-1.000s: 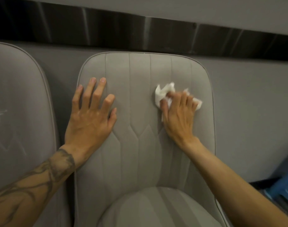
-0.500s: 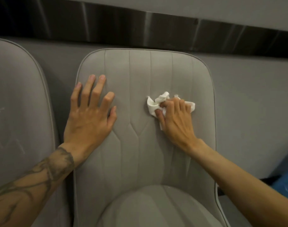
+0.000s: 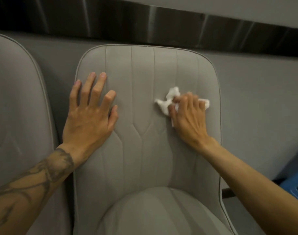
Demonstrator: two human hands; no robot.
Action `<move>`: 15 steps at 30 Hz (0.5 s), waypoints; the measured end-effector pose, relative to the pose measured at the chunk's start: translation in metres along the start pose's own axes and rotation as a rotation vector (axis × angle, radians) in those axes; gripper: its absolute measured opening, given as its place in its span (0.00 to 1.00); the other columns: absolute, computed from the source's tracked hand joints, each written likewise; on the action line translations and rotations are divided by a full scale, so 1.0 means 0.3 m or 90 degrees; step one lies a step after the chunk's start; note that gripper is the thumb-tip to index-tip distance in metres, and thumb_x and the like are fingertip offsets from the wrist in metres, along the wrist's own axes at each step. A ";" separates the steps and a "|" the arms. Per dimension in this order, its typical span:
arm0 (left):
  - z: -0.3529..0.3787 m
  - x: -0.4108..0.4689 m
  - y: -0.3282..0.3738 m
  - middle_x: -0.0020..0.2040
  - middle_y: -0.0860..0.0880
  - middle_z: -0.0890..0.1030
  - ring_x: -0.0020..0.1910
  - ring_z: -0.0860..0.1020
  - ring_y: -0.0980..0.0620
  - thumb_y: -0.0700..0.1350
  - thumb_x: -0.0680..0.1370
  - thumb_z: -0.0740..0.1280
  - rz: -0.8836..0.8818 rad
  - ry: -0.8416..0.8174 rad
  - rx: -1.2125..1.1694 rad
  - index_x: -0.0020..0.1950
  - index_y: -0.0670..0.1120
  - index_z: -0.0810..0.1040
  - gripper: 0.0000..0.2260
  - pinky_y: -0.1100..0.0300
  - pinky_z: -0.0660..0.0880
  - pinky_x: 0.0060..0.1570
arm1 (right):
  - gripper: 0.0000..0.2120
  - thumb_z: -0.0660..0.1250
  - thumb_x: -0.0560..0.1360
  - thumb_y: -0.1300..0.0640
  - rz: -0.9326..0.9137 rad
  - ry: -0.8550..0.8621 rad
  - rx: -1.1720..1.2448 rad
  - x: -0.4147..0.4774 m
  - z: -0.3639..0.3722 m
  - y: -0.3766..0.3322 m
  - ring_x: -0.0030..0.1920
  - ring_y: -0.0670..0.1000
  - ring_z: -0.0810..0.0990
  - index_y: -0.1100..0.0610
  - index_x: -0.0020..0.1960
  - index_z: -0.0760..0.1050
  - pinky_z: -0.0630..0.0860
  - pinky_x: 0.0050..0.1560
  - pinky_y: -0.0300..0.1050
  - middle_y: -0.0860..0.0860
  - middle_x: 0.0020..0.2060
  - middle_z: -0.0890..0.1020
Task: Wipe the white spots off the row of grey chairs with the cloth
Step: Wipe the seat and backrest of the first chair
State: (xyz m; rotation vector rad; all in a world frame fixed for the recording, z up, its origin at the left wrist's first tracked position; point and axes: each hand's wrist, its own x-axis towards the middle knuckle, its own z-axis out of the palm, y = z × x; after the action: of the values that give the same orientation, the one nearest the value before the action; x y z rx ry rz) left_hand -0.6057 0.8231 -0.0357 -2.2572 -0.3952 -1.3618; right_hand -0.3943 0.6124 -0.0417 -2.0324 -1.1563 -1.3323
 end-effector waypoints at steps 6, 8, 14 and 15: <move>-0.001 0.001 -0.004 0.82 0.38 0.61 0.83 0.58 0.36 0.51 0.85 0.57 -0.005 0.000 -0.005 0.70 0.43 0.69 0.17 0.36 0.53 0.81 | 0.11 0.57 0.83 0.48 0.080 0.017 0.014 -0.169 0.044 -0.094 0.54 0.60 0.72 0.56 0.56 0.68 0.66 0.55 0.56 0.58 0.51 0.75; -0.004 0.001 -0.004 0.82 0.38 0.61 0.83 0.58 0.36 0.51 0.85 0.57 -0.005 -0.006 -0.009 0.70 0.43 0.69 0.17 0.36 0.53 0.80 | 0.09 0.58 0.82 0.49 0.003 -0.046 0.015 -0.230 0.029 -0.085 0.54 0.59 0.72 0.55 0.55 0.67 0.66 0.53 0.56 0.57 0.50 0.76; 0.000 -0.001 -0.006 0.82 0.38 0.61 0.82 0.58 0.36 0.51 0.86 0.56 -0.006 -0.004 -0.005 0.70 0.43 0.69 0.17 0.36 0.53 0.80 | 0.09 0.59 0.83 0.49 0.132 0.120 0.005 0.081 0.008 -0.001 0.48 0.57 0.70 0.56 0.54 0.67 0.64 0.50 0.52 0.57 0.50 0.74; 0.000 -0.001 -0.006 0.82 0.39 0.61 0.82 0.58 0.36 0.51 0.86 0.56 -0.006 -0.002 -0.005 0.70 0.43 0.69 0.17 0.36 0.53 0.80 | 0.10 0.59 0.83 0.50 0.164 0.135 0.005 0.066 0.018 -0.024 0.50 0.58 0.71 0.56 0.55 0.67 0.65 0.51 0.53 0.58 0.51 0.75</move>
State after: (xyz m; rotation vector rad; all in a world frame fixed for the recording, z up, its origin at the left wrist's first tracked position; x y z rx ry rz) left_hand -0.6066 0.8245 -0.0357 -2.2673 -0.4030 -1.3671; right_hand -0.3938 0.6283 -0.0267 -1.9043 -0.7783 -1.3686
